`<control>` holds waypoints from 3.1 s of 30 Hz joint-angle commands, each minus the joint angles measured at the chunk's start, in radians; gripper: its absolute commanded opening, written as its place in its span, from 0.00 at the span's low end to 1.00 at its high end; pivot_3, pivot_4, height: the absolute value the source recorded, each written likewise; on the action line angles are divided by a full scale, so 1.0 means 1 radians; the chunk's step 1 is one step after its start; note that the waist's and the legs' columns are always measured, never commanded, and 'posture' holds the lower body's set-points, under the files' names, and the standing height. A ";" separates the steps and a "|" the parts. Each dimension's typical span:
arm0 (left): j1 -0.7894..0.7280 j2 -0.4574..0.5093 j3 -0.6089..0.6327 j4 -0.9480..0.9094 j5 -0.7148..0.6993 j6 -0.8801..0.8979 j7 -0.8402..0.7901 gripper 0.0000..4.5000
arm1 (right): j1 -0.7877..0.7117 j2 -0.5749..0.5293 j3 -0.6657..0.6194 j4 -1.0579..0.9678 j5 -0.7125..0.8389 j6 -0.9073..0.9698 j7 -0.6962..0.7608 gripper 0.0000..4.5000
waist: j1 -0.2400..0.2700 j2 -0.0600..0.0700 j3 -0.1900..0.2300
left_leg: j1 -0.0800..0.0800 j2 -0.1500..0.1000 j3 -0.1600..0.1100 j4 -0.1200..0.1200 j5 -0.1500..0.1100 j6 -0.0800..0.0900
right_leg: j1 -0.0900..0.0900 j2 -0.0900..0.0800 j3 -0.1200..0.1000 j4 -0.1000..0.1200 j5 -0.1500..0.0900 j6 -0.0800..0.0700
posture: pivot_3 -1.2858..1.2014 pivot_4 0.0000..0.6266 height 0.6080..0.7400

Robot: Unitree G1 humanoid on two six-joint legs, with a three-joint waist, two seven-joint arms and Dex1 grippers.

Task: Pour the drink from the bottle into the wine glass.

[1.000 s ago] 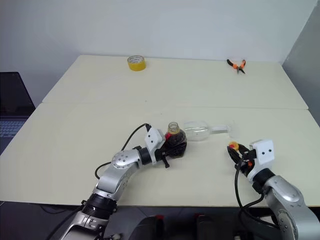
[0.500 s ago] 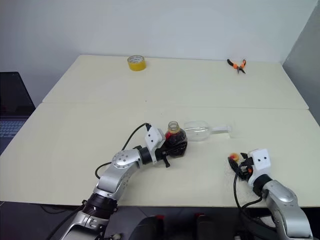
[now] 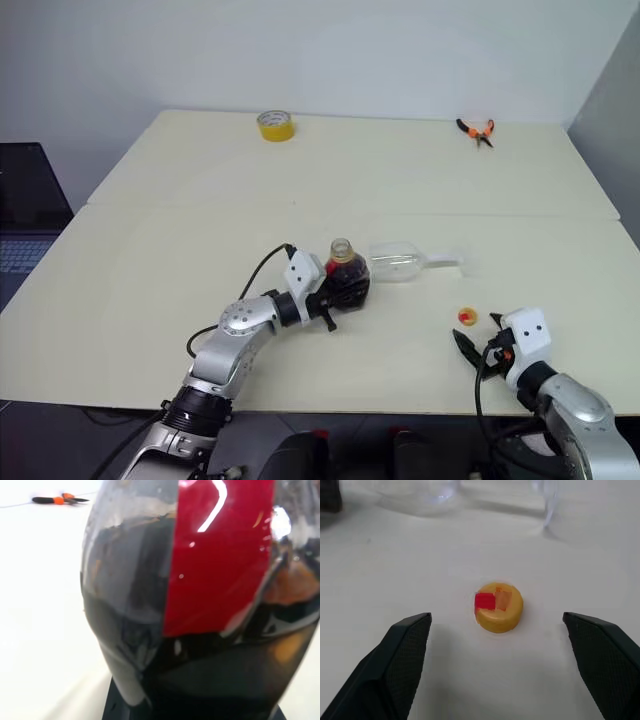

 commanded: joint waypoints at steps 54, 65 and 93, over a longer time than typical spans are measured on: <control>0.002 -0.008 0.296 0.141 0.006 -0.111 0.436 0.99 | -0.580 0.028 0.376 -0.170 -0.025 0.219 0.035 1.00 | 0.005 -0.004 0.002 | -0.003 -0.001 -0.003 0.002 0.000 -0.001 | -0.001 -0.002 -0.004 0.000 0.001 0.000 | 0.52 0.24 1.00; 0.306 0.137 0.256 -0.225 -0.027 0.033 0.261 0.99 | -0.343 -0.111 0.222 -0.203 -0.200 0.113 -0.056 1.00 | 0.005 -0.004 0.002 | -0.001 -0.001 -0.002 0.001 0.000 -0.001 | 0.000 -0.002 -0.003 0.000 0.001 0.000 | 0.52 0.24 1.00; -0.004 0.268 0.100 -0.115 -0.115 -0.030 -0.245 0.99 | -0.631 -0.167 0.600 0.373 -1.134 -0.175 -0.191 1.00 | 0.002 -0.003 0.002 | -0.001 0.000 0.002 0.001 0.000 -0.001 | -0.001 -0.001 0.000 0.000 0.000 0.000 | 0.52 0.24 1.00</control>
